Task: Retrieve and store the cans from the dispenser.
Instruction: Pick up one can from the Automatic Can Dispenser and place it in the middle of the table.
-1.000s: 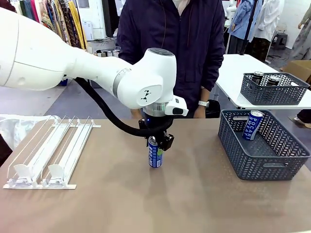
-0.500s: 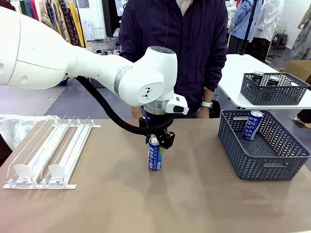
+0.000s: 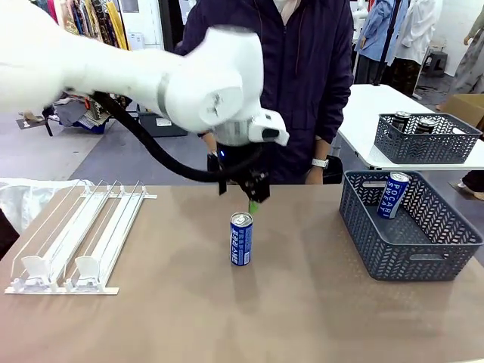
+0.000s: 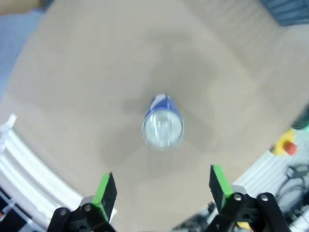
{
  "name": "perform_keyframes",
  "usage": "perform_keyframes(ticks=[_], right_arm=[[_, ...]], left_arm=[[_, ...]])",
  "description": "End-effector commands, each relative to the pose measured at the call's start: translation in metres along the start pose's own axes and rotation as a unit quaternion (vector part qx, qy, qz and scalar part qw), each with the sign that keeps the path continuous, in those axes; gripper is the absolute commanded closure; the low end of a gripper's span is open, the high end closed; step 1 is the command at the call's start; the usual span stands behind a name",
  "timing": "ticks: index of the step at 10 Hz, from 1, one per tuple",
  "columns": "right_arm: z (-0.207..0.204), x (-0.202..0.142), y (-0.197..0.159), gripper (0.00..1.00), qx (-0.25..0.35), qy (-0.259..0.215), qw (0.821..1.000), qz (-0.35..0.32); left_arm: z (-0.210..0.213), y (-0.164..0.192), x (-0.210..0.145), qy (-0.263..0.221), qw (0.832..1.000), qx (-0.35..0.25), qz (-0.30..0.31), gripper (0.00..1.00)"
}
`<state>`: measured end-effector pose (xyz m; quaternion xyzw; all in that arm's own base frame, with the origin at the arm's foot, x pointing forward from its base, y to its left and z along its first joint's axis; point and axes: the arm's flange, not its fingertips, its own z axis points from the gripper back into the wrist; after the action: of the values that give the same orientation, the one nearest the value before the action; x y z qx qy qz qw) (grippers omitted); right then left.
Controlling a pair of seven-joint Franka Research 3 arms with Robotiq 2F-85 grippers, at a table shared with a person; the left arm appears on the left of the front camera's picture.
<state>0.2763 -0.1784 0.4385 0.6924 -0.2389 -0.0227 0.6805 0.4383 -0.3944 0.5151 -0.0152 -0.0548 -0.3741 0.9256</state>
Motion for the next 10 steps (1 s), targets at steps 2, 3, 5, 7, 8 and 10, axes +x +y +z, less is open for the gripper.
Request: perform_keyframes(ticks=[2,3,5,7,8,10], right_arm=[[0.001,0.0,0.003,0.0,0.003,0.003,1.0,0.004],[0.001,0.0,0.003,0.0,0.003,0.003,1.0,0.004],[0.001,0.0,0.003,0.0,0.003,0.003,1.0,0.004],[0.001,0.0,0.003,0.0,0.003,0.003,1.0,0.004],[0.001,0.0,0.003,0.0,0.003,0.003,1.0,0.004],[0.001,0.0,0.003,0.0,0.003,0.003,1.0,0.004]], left_arm=[[0.092,0.12,-0.122,-0.003,0.994,-0.109,0.03,0.0],[0.111,0.178,-0.171,-0.011,0.984,-0.174,0.041,0.0],[0.132,0.286,-0.29,-0.127,0.936,-0.299,0.139,0.0],[0.122,0.339,-0.387,-0.249,0.865,-0.369,0.232,0.0],[0.105,0.362,-0.426,-0.309,0.815,-0.405,0.275,0.0],[0.072,0.375,-0.459,-0.315,0.793,-0.448,0.268,0.0]])
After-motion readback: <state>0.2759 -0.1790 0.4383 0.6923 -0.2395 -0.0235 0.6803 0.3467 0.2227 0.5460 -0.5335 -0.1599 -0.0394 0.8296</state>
